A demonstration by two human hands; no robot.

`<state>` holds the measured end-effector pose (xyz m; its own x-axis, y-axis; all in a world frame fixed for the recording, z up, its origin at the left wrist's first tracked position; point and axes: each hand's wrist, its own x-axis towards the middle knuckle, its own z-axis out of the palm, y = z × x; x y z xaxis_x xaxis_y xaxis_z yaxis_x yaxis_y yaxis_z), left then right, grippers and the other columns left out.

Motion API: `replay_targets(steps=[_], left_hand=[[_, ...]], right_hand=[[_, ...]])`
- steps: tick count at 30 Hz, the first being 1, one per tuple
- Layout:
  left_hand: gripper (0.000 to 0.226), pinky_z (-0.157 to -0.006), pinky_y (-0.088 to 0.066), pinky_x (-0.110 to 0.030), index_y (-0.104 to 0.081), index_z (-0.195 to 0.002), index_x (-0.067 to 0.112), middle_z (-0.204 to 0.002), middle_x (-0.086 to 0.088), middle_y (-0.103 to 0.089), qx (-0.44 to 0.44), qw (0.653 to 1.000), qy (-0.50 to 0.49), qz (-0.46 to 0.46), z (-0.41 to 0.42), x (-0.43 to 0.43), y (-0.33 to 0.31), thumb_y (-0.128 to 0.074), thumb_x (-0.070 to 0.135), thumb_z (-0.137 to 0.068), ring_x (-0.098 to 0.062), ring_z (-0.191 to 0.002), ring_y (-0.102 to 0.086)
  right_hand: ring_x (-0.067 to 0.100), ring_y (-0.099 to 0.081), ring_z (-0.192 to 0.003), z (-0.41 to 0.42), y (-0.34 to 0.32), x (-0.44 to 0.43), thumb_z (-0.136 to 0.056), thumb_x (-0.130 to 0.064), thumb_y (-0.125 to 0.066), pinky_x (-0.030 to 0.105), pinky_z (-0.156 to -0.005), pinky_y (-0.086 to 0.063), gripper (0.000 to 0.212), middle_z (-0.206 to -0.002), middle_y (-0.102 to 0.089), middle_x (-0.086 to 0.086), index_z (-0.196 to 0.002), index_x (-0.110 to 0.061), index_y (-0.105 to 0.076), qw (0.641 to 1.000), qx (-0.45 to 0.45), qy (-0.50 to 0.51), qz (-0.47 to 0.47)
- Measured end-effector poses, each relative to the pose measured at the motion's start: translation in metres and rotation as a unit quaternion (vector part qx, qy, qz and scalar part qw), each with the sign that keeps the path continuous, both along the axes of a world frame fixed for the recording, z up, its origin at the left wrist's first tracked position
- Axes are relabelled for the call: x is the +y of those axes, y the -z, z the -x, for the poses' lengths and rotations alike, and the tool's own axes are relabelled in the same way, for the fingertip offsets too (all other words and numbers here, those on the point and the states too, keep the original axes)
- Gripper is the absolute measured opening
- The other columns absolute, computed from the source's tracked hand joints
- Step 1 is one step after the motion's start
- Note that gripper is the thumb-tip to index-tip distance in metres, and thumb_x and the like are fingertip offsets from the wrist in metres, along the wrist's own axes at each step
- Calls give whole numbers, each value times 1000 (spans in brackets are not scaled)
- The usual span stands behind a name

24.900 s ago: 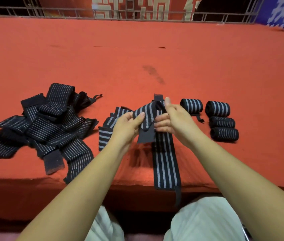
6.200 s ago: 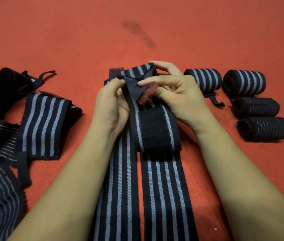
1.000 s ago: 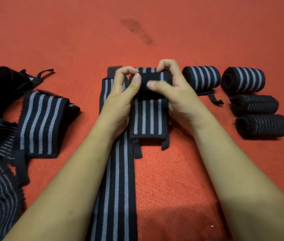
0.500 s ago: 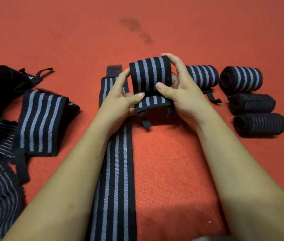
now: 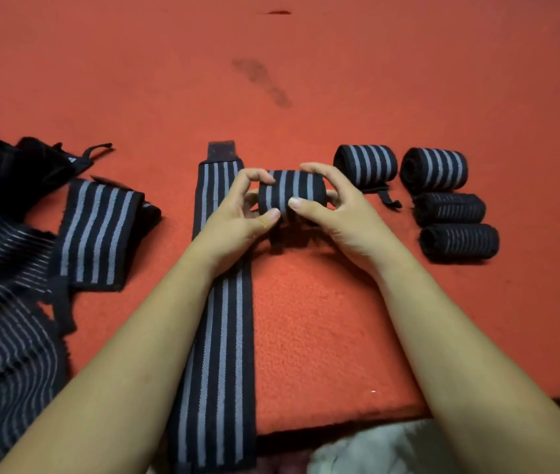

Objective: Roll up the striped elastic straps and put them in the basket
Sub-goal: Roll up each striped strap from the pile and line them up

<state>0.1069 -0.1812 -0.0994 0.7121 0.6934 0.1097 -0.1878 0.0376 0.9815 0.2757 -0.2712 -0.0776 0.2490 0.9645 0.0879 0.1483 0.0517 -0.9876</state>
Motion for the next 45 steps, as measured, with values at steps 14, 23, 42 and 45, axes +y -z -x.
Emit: replay_targets(steps=[14, 23, 42, 45], left_hand=[[73, -97, -55, -44, -35, -140, 17, -142, -9, -48, 146, 985, 32, -91, -93, -38, -9, -70, -4, -79, -24, -115, -65], [80, -101, -49, -53, -39, -129, 44, -129, -5, -57, 243, 951, -26, -191, -121, -16, 20, -74, 50, -57, -26, -117, -60], [20, -83, -44, -24, -66, -110, 14, -100, 0, -68, 347, 871, -194, -288, 63, -17, -71, -66, 9, -91, -16, -93, -63], [18, -84, -43, -28, -69, -102, 12, -101, -6, -69, 373, 820, -289, -323, 127, -14, -72, -63, 6, -87, -23, -96, -61]], right_hand=[[27, -68, -105, -74, -10, -51, -74, 12, -72, 44, -98, -53, 63, -111, -67, 12, -125, -12, -43, 978, 100, 153, 100], [18, -51, -122, -69, 4, -50, -97, -15, -58, 26, -101, -36, 61, -135, -50, 3, -148, -17, -25, 964, -131, 196, 123], [30, -40, -136, 33, -52, -31, -92, -17, -57, 26, -108, -26, 58, -144, -43, 21, -144, 1, -39, 932, -316, 138, 108], [32, -45, -131, 81, -48, -18, -91, -15, -60, 24, -105, -27, 56, -137, -47, 22, -142, 2, -43, 943, -301, 98, 106]])
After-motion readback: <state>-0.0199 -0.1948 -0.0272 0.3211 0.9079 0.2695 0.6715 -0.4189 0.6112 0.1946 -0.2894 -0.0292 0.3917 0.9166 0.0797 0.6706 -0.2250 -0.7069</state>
